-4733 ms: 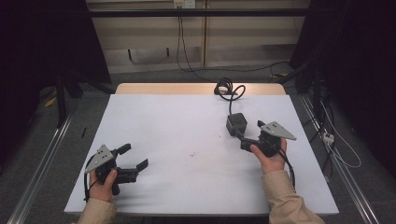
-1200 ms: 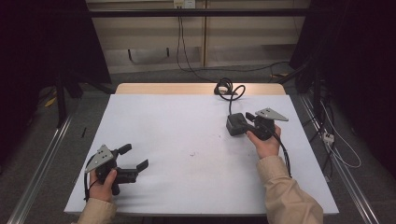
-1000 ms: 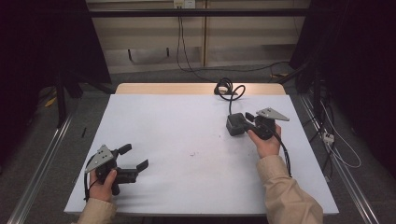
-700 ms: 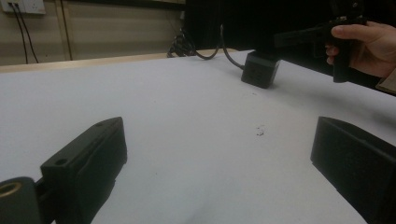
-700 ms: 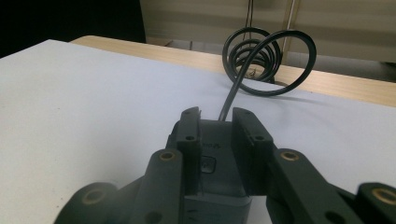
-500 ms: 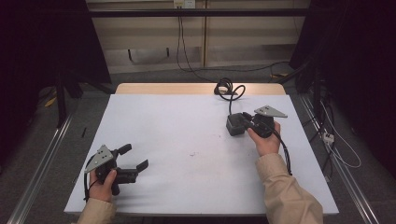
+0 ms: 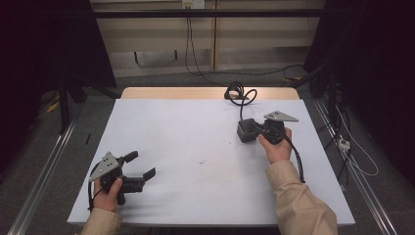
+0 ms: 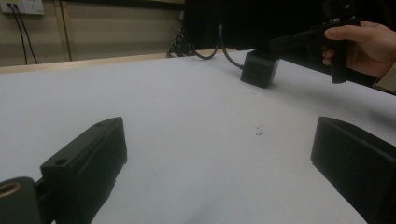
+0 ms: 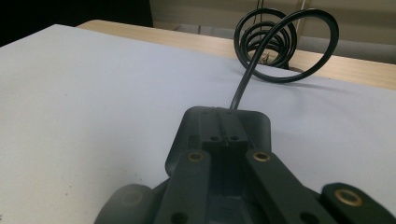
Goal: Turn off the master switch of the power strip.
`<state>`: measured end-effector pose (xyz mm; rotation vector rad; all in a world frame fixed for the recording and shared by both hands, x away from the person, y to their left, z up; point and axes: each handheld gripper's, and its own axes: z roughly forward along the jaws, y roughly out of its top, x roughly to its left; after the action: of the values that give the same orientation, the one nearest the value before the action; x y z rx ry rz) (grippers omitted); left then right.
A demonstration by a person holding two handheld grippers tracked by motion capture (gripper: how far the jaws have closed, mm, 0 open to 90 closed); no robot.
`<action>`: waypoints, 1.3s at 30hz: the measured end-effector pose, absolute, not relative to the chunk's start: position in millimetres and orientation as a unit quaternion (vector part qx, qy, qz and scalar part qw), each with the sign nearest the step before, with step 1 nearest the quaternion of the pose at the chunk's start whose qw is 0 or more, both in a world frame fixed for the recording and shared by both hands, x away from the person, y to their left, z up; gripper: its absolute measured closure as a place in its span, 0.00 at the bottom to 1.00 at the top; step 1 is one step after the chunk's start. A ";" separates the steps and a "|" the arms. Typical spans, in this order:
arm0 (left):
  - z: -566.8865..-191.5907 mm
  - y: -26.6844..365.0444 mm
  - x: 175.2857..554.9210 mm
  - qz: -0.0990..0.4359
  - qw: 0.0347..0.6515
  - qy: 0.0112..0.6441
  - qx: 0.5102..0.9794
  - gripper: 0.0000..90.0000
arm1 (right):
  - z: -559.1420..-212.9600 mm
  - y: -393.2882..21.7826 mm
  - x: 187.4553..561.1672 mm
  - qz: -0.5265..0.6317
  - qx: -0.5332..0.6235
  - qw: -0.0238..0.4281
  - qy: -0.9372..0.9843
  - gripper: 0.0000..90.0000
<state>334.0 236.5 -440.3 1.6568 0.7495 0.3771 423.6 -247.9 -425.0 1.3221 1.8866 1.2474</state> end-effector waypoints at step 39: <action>-439.9 236.6 333.3 0.163 0.598 0.322 0.715 0.04 | -431.2 -245.0 426.4 0.437 0.477 0.274 0.712 1.00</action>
<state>333.3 236.6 -439.9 1.6594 0.7459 0.3793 426.4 -245.0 -431.2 1.2829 1.9145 1.1761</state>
